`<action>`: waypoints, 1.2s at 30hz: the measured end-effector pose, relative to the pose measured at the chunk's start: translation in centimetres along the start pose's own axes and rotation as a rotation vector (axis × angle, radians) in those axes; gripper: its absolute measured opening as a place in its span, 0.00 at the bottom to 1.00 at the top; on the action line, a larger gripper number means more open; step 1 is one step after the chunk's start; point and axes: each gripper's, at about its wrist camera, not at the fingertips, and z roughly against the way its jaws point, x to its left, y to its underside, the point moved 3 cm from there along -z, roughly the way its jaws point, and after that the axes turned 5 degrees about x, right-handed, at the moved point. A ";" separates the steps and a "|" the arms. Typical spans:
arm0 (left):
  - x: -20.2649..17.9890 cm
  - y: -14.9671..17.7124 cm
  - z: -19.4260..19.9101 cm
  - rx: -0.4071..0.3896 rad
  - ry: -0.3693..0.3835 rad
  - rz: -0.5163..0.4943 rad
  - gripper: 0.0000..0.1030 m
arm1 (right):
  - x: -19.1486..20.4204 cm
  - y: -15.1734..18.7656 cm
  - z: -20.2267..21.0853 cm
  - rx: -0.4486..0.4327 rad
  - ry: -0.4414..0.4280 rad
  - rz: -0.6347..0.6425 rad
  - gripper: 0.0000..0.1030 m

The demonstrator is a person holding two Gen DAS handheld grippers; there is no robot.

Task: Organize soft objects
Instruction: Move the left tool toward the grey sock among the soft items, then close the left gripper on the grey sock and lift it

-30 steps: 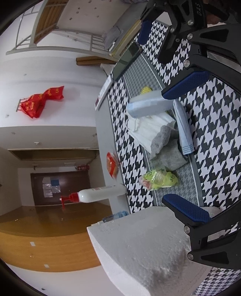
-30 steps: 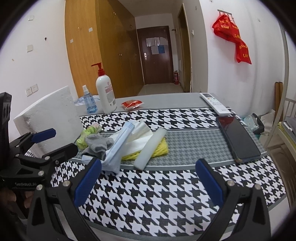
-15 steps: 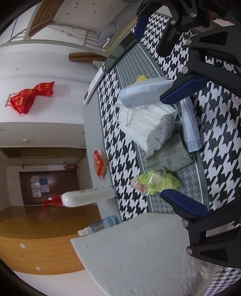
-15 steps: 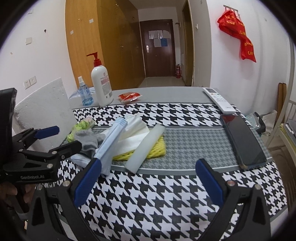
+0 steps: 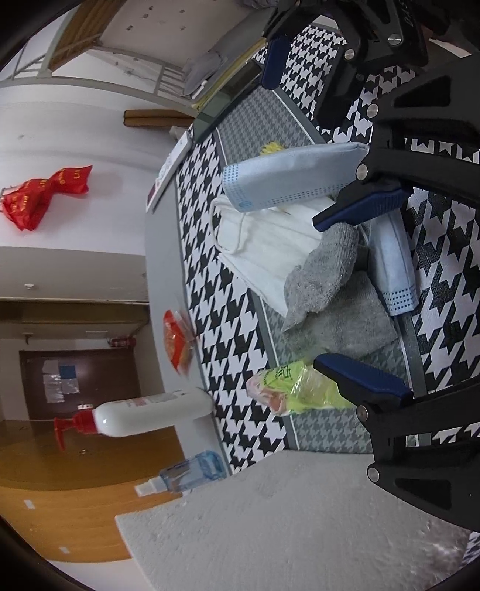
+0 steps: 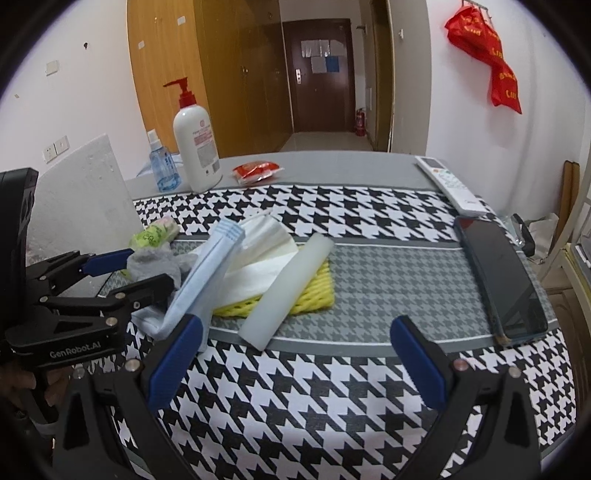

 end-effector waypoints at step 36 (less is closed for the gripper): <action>0.3 0.5 -0.7 0.028 0.091 0.022 0.23 | 1.7 -0.2 -3.5 0.143 -0.021 -0.026 0.41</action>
